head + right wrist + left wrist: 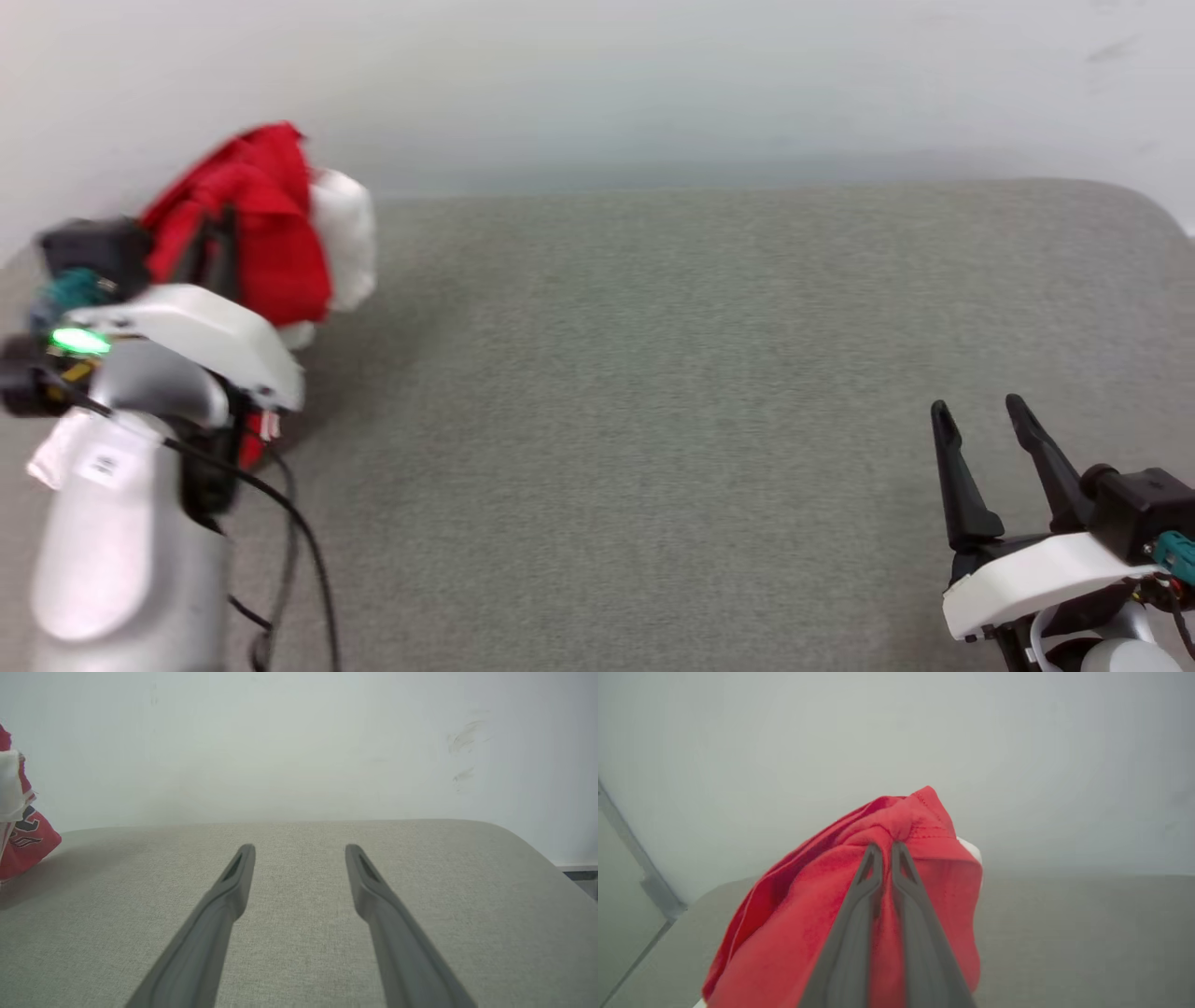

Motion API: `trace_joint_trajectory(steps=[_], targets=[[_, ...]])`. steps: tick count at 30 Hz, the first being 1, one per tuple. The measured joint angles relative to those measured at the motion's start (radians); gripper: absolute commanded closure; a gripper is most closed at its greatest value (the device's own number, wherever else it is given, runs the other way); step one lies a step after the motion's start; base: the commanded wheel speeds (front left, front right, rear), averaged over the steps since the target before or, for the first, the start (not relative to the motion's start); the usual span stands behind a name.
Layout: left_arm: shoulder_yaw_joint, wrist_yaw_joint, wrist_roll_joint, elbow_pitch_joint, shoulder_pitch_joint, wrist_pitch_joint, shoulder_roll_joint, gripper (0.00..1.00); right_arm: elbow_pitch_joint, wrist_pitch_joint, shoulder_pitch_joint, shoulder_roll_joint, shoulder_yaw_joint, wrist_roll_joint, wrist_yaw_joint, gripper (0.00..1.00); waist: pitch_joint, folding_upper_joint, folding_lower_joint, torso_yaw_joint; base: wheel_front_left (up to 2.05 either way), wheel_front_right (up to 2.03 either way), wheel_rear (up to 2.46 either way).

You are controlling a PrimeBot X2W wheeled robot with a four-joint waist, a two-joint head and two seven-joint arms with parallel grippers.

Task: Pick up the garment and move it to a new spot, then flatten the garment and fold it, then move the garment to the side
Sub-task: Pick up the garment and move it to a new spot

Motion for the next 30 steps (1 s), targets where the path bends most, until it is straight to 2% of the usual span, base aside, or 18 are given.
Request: trace_joint_trajectory(steps=[7,15,19,23,30], targets=[[-0.114,0.005,0.001,-0.154,0.120,0.068,-0.103,1.00,-0.021,0.013,0.001,0.000,0.007,-0.007,0.000,0.00,-0.004,0.0000,0.0001,-0.095,0.00,0.00,0.00],[-0.312,-0.046,-0.001,-0.136,0.159,0.113,-0.196,1.00,-0.025,0.006,-0.017,0.000,0.011,0.022,0.000,0.00,0.043,0.0000,0.0001,-0.180,0.00,0.00,0.00],[-0.457,-0.072,-0.003,-0.064,0.168,0.164,-0.211,1.00,-0.016,-0.011,-0.033,0.000,0.019,0.027,0.000,0.00,0.085,0.0000,0.0002,-0.207,0.00,0.00,0.00],[-0.565,-0.081,-0.010,-0.008,0.180,0.177,-0.222,1.00,0.000,-0.028,-0.041,0.000,0.020,0.040,0.000,0.00,0.121,0.0000,0.0003,-0.228,0.00,0.00,0.00],[-0.660,-0.086,-0.020,0.048,0.181,0.148,-0.225,1.00,0.026,-0.045,-0.055,0.000,0.017,0.045,0.000,0.00,0.139,0.0000,0.0003,-0.217,0.00,0.00,0.00]])
